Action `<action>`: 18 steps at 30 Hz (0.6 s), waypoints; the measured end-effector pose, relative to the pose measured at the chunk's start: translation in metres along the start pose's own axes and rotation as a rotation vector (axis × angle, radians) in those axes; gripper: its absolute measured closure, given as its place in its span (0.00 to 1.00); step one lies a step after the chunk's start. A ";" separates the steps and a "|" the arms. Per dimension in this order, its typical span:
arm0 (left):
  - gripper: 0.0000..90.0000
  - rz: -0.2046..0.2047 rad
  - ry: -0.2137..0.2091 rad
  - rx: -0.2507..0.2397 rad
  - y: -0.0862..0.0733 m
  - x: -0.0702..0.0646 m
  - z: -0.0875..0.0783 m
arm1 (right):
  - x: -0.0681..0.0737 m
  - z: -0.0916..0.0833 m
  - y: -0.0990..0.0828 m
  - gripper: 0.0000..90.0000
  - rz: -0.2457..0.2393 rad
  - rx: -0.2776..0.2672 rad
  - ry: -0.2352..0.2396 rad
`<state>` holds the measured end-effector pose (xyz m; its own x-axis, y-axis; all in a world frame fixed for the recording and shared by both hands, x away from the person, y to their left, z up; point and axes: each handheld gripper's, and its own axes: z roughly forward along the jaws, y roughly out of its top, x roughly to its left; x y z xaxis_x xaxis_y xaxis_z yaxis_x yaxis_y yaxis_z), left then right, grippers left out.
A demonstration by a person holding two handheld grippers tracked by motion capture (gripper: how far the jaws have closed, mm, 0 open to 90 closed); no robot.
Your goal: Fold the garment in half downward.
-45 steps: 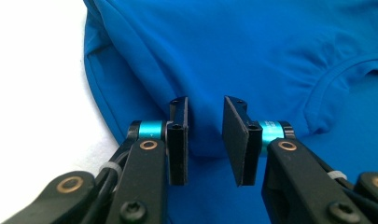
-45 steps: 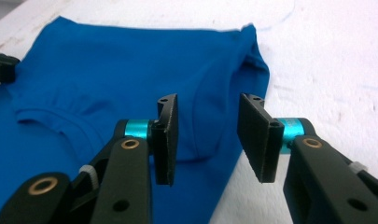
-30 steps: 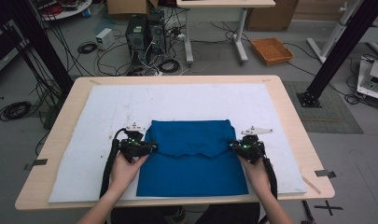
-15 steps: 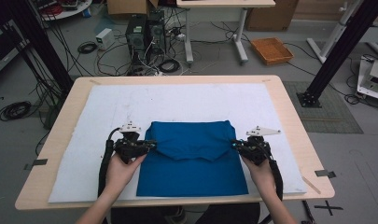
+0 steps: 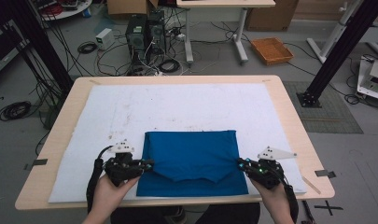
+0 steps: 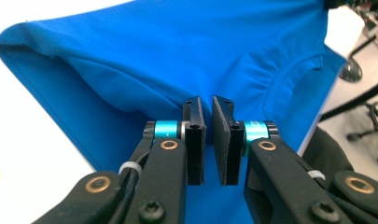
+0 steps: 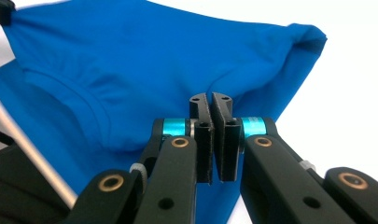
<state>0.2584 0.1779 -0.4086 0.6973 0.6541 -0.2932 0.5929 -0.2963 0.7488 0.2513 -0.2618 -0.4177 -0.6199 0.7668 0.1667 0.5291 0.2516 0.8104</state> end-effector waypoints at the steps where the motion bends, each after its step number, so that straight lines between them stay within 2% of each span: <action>1: 0.92 0.004 -0.004 0.005 -0.004 -0.003 0.000 | 0.002 -0.002 -0.003 0.98 0.001 -0.004 0.006; 6: 0.93 0.016 -0.006 0.037 -0.017 -0.011 0.002 | 0.013 -0.004 -0.017 0.98 -0.010 0.010 0.005; 8: 0.92 0.009 -0.010 0.044 -0.020 -0.011 0.001 | 0.015 -0.004 -0.021 0.98 -0.017 0.020 0.002; 12: 0.92 -0.007 -0.020 0.045 -0.024 -0.010 -0.001 | 0.016 -0.010 -0.026 0.98 -0.013 0.021 0.000; 18: 0.91 0.000 -0.011 0.068 -0.028 -0.008 0.002 | 0.015 -0.013 -0.032 0.97 -0.010 0.035 0.000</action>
<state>0.2367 0.1797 -0.4280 0.7016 0.6465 -0.2997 0.6183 -0.3431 0.7071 0.2177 -0.2654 -0.4336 -0.6255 0.7639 0.1589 0.5427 0.2797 0.7920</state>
